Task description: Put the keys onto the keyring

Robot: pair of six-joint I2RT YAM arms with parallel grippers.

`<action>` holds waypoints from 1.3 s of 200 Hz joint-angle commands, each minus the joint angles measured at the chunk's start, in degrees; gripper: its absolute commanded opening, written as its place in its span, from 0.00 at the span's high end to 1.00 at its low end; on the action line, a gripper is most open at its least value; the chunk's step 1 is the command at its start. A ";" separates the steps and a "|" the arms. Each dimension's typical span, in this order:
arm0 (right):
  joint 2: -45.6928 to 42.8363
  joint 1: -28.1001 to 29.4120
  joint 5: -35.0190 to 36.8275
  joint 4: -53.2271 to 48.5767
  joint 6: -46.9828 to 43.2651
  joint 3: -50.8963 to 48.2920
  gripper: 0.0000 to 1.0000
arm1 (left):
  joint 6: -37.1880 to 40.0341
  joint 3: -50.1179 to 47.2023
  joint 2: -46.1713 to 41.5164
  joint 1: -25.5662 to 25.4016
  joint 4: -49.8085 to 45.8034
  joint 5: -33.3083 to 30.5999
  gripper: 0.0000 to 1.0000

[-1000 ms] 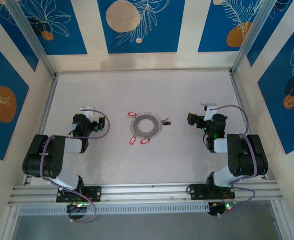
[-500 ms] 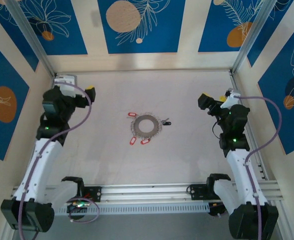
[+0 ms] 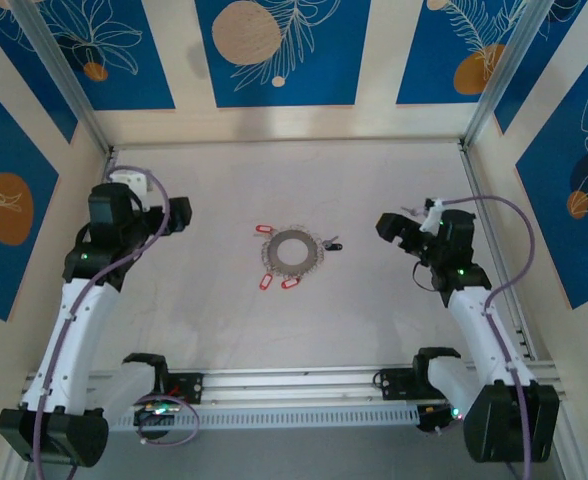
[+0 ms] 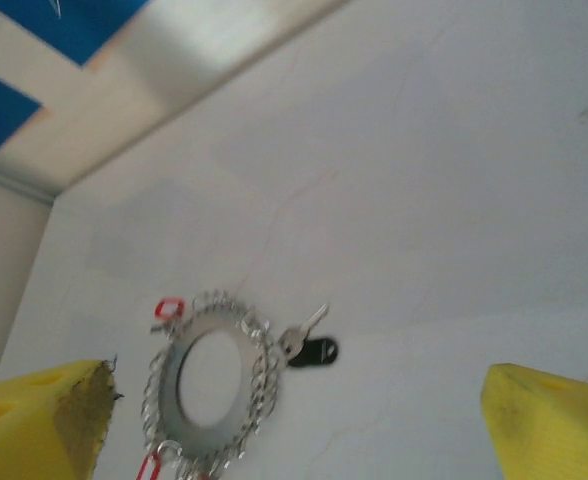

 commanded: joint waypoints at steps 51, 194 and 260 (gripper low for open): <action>17.58 14.42 -1.14 -8.06 -6.80 9.62 0.37 | -4.64 -7.25 3.00 0.09 0.01 10.79 0.00; 39.17 27.55 -3.96 -5.62 -3.74 15.14 0.54 | -8.11 -6.31 6.32 0.09 -5.58 4.71 0.00; 40.69 27.76 -4.62 -4.04 -0.53 14.95 0.63 | -7.92 -6.33 7.70 0.09 -6.09 4.08 0.00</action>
